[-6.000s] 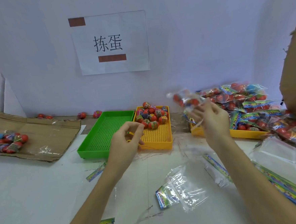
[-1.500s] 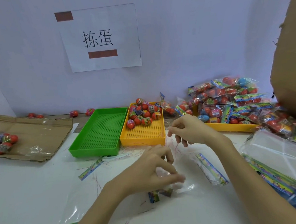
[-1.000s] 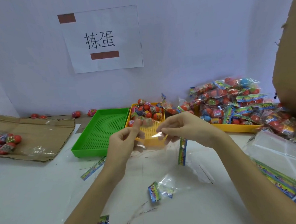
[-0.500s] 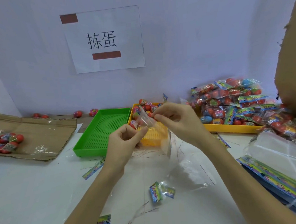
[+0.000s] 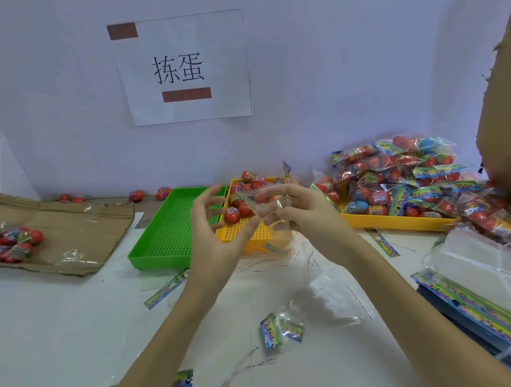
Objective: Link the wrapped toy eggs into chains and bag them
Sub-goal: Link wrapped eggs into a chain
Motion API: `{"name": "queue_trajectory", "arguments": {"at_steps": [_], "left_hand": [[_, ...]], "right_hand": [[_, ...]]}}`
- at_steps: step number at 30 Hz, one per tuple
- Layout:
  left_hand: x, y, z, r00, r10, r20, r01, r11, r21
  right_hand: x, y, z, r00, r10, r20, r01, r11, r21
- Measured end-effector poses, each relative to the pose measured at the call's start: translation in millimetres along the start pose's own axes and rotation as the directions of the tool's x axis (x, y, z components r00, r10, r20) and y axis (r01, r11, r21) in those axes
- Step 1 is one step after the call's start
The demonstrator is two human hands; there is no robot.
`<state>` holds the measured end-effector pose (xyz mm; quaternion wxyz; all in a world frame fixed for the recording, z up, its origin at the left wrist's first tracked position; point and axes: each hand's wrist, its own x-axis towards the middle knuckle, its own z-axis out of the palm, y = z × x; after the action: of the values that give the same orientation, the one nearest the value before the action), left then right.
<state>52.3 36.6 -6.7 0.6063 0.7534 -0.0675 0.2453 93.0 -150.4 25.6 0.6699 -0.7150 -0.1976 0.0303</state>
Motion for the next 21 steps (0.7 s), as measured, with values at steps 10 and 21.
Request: {"name": "queue_trajectory", "arguments": {"at_steps": [10,21], "left_hand": [[1.5,2.6,-1.8,0.957,-0.03,0.289,0.103,0.965,-0.239],[3.6,-5.2,-4.8,0.98,-0.071,0.187,0.093,0.989,-0.111]], "right_hand": [[-2.8,-10.1,-5.5,0.972,0.077,0.22,-0.164,0.896,0.413],[1.2,3.9,7.6,0.883,-0.404,-0.237,0.242,0.827,-0.508]]}}
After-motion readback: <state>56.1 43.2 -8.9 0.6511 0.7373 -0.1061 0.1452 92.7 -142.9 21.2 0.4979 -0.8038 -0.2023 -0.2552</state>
